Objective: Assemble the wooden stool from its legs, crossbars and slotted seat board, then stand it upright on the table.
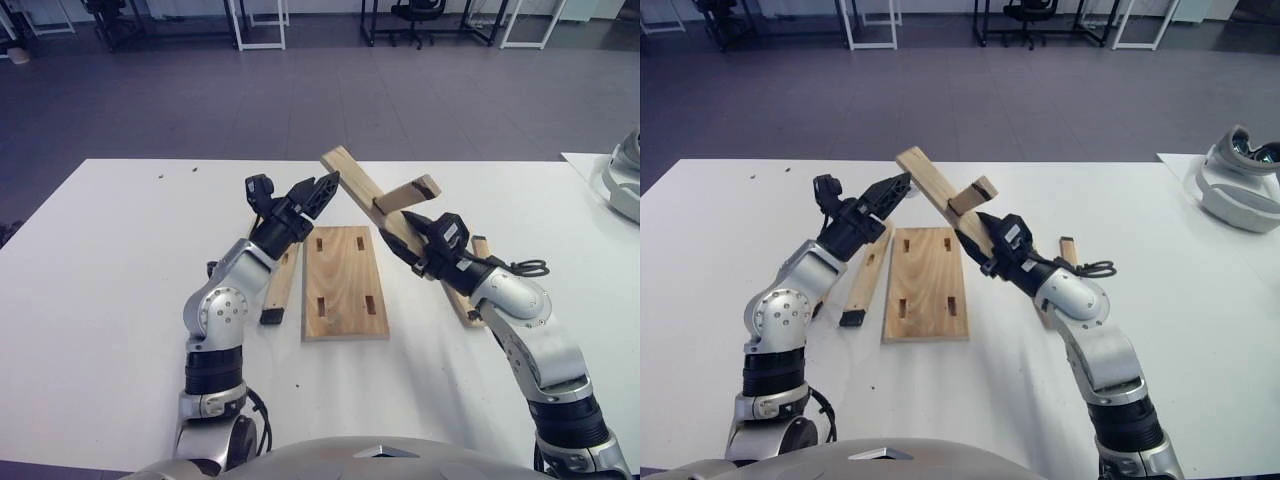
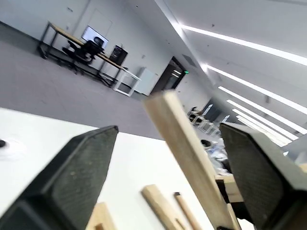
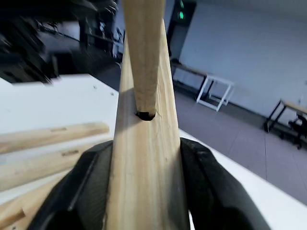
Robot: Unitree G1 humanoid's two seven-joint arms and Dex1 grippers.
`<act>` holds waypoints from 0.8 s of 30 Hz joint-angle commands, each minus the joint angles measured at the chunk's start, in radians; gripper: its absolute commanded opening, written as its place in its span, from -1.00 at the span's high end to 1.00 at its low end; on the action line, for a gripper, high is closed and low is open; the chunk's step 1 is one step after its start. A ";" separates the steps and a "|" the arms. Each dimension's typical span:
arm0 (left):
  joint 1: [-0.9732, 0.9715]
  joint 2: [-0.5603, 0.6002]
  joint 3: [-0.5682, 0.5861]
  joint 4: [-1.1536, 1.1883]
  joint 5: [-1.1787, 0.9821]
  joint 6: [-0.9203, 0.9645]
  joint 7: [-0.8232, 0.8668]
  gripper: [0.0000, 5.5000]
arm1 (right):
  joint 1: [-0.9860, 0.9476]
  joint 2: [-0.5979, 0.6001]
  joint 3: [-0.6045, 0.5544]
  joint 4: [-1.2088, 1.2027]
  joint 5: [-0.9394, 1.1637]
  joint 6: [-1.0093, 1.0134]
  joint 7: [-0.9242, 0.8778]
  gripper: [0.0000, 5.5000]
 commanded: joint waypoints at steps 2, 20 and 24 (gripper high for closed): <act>-0.056 -0.050 0.057 -0.014 -0.202 0.094 0.101 -0.47 | -0.034 -0.004 0.050 -0.022 -0.017 -0.085 0.054 0.25; -0.025 -0.023 0.059 -0.036 -0.369 0.099 0.198 0.62 | -0.027 0.004 0.060 -0.006 -0.042 -0.164 0.073 0.25; 0.010 -0.021 0.068 -0.063 -0.395 0.101 0.227 0.63 | -0.017 0.002 0.068 -0.004 -0.046 -0.154 0.070 -0.03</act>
